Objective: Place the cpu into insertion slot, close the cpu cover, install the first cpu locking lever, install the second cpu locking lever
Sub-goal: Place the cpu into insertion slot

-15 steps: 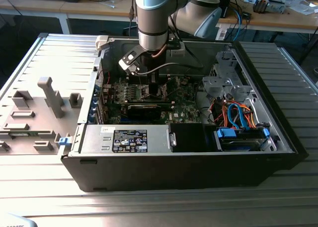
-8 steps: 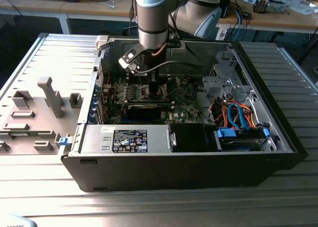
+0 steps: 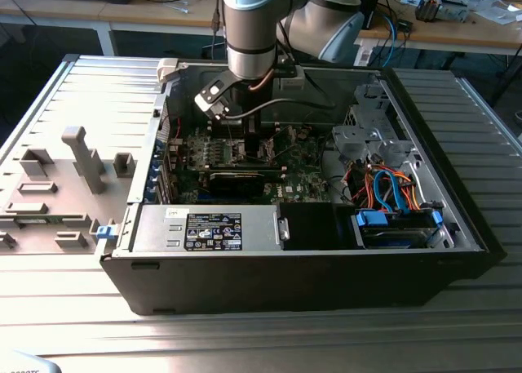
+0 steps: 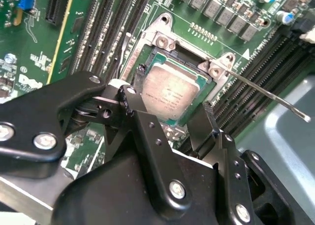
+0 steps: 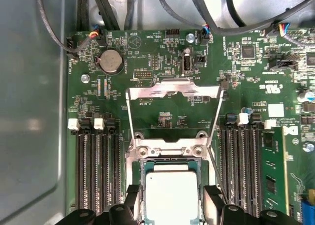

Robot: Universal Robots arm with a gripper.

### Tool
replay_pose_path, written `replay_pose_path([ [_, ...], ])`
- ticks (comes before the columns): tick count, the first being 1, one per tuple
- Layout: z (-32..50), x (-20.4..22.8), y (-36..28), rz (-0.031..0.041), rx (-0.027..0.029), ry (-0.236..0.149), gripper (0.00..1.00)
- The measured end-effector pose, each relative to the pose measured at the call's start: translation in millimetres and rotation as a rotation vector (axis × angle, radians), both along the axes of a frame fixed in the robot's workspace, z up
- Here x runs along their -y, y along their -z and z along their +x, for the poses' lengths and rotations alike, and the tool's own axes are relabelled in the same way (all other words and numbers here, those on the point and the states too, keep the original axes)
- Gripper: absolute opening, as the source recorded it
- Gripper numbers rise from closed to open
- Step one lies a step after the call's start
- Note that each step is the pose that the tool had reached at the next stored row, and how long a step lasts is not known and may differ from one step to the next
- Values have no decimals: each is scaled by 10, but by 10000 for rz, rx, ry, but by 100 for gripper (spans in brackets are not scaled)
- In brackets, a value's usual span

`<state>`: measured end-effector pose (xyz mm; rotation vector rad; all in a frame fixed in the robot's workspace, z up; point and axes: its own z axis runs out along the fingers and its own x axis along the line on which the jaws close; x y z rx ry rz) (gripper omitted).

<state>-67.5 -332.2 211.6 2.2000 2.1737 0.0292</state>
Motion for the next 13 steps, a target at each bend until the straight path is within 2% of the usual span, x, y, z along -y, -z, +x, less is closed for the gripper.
replay_pose_path([
  [2,0,-4,-19,55,1,-2,62],
  [4,0,-4,-30,74,1,-14,60],
  [8,0,0,-98,102,0,-86,36],
  [9,0,1,-114,105,0,-104,36],
  [10,0,2,-155,107,0,-146,29],
  [11,0,2,-239,107,-1,-227,18],
  [12,0,3,-303,106,-1,-268,11],
  [13,0,3,-359,109,-1,-293,11],
])
